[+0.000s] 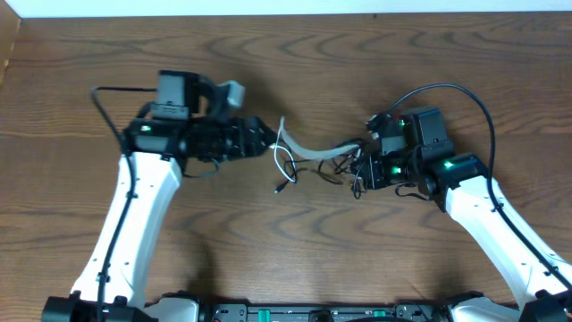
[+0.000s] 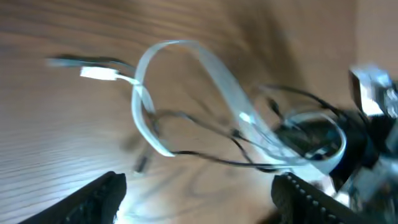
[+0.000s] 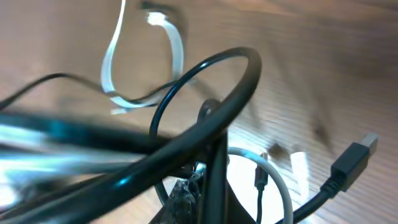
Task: Untangle cables
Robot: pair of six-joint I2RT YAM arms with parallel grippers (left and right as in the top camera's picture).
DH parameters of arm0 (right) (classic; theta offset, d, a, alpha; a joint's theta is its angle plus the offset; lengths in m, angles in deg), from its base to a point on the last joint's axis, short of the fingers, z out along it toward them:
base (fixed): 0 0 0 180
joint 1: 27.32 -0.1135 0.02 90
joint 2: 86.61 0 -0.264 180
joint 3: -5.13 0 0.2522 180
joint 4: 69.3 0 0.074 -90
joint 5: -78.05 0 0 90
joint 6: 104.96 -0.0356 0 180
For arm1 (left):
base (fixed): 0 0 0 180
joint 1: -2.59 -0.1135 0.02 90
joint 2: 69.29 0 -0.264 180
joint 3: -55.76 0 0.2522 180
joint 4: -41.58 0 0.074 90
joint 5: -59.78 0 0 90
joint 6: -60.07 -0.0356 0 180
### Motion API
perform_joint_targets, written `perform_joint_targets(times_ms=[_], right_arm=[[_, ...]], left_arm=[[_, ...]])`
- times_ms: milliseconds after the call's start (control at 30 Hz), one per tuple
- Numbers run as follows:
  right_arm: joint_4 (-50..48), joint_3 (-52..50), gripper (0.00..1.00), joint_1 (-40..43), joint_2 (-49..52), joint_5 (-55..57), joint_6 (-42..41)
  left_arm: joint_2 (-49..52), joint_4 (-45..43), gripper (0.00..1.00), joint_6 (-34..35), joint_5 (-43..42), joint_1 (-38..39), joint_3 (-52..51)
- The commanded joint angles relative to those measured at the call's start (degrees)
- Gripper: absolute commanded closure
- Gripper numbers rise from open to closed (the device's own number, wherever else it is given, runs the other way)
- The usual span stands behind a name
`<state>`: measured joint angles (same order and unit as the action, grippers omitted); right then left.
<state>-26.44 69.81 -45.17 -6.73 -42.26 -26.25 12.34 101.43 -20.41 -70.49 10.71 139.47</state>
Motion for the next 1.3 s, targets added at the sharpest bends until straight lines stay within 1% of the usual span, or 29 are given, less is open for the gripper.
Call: perform_joint_targets(times_ms=[0,67,267,533,667,867,1000,1067,1167,1267], right_arm=[[-0.5,-0.1,0.99,0.0,0.3,-8.9,4.7],[-0.4,-0.1,0.99,0.0,0.3,-9.2,4.7],[-1.1,-0.1,0.99,0.0,0.3,-12.6,4.8],[-2.7,-0.1,0.99,0.0,0.3,-17.3,4.8],[-2.8,-0.1,0.99,0.0,0.3,-20.8,6.1],[-2.8,-0.1,0.99,0.0,0.3,-22.6,6.3],[-3.0,-0.1,0.99,0.0,0.3,-22.6,6.3],[-3.1,-0.1,0.99,0.0,0.3,-22.6,6.3],[-3.2,-0.1,0.99,0.0,0.3,-22.6,6.3],[-3.1,-0.1,0.99,0.0,0.3,-22.6,6.3]], left_arm=[[-1.2,0.2,0.26,-6.4,-6.8,4.7,0.4],[-1.2,0.1,0.31,-7.9,-6.9,7.4,0.4],[-1.0,-0.3,0.31,-8.5,-5.3,12.3,0.4],[0.2,-3.3,0.30,-8.5,-4.9,15.5,0.4],[0.9,-4.0,0.30,-8.4,-0.7,16.8,0.4],[3.8,-4.2,0.30,-8.3,-0.7,18.1,0.4],[5.7,-4.3,0.33,-8.2,-1.3,19.3,0.4],[6.1,-4.5,0.37,-8.2,-1.3,19.8,0.4],[6.0,-5.1,0.55,-8.2,-1.3,20.4,0.4],[6.0,-5.2,0.77,-8.2,-1.2,20.3,0.4]])
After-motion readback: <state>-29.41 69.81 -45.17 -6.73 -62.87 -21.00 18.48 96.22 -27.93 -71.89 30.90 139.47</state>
